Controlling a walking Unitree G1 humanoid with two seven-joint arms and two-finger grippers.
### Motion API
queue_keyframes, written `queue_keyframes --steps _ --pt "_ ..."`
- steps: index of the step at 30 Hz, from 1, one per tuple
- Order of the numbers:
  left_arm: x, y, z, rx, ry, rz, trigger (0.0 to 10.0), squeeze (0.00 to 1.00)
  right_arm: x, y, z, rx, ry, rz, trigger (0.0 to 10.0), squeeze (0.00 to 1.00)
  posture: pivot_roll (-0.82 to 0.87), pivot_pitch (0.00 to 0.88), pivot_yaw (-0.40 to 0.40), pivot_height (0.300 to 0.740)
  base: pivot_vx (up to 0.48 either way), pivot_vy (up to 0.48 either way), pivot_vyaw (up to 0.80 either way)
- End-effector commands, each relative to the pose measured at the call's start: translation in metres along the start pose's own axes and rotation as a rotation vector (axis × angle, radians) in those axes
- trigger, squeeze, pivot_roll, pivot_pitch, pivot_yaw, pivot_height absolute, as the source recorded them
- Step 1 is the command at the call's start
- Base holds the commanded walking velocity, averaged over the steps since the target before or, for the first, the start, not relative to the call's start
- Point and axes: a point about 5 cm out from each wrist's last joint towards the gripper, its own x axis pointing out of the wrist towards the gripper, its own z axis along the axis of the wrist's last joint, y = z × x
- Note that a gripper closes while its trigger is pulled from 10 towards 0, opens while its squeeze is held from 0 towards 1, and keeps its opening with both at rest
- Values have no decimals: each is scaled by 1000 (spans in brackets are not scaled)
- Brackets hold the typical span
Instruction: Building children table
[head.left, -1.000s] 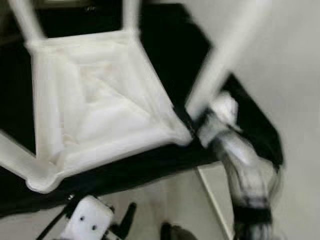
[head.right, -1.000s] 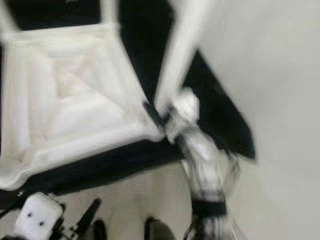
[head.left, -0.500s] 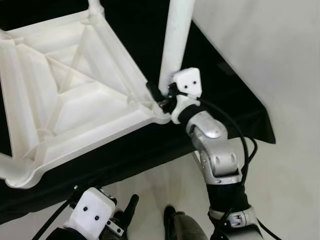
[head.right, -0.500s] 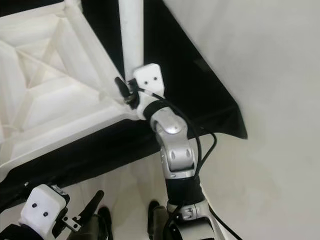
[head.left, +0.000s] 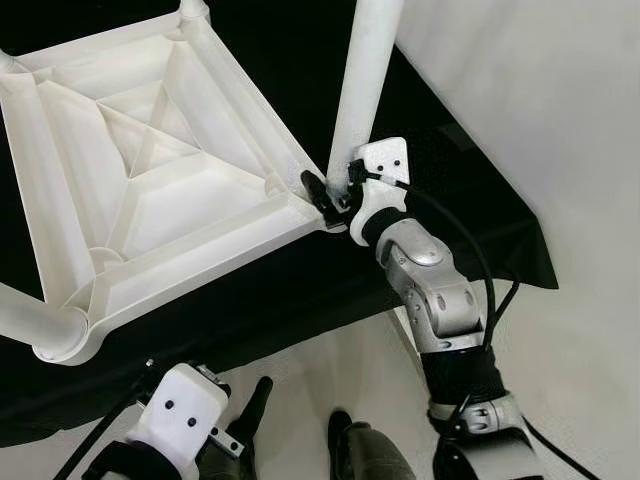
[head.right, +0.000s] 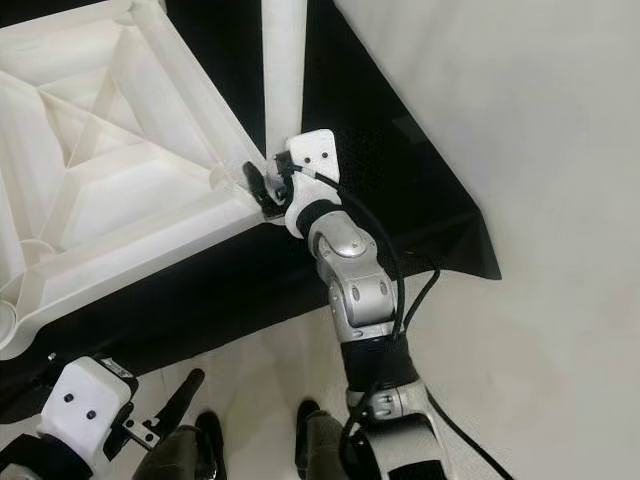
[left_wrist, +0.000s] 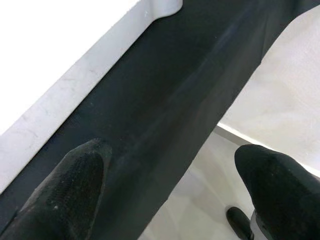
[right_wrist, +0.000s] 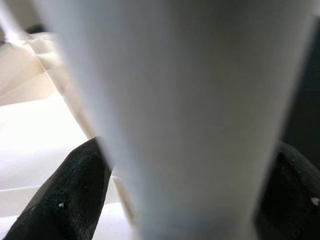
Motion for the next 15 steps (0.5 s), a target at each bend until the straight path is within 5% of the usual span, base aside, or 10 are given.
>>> queue_keyframes --steps 1,2,3,9,13,14,15 --pt "-1 -1 -4 -7 15 5 10000 0 1 10 16 7 -96 148 10000 486 -72 292 -73 740 0 0 0" --pt "-1 -1 -4 -7 15 5 10000 0 1 10 16 7 -96 148 10000 486 -72 292 -73 740 0 0 0" --pt "-1 -1 -4 -7 13 6 10000 0 1 13 21 5 -118 223 10000 0 -71 290 -74 740 0 0 0" --pt "0 0 -3 -7 5 4 10000 0 5 12 29 -120 -119 421 10000 0 -65 280 -77 740 0 0 0" --pt "1 -1 -2 -11 -4 -10 10000 0 5 0 31 -203 -46 714 10000 0 -55 269 -86 740 0 0 0" --pt "2 0 -1 -9 -7 -10 10000 0 5 -3 30 -186 -26 779 4941 0 -51 266 -88 740 0 0 0" --pt "2 0 -1 -9 -7 -10 10000 0 5 -3 30 -186 -26 779 4941 0 -51 266 -88 740 0 0 0"
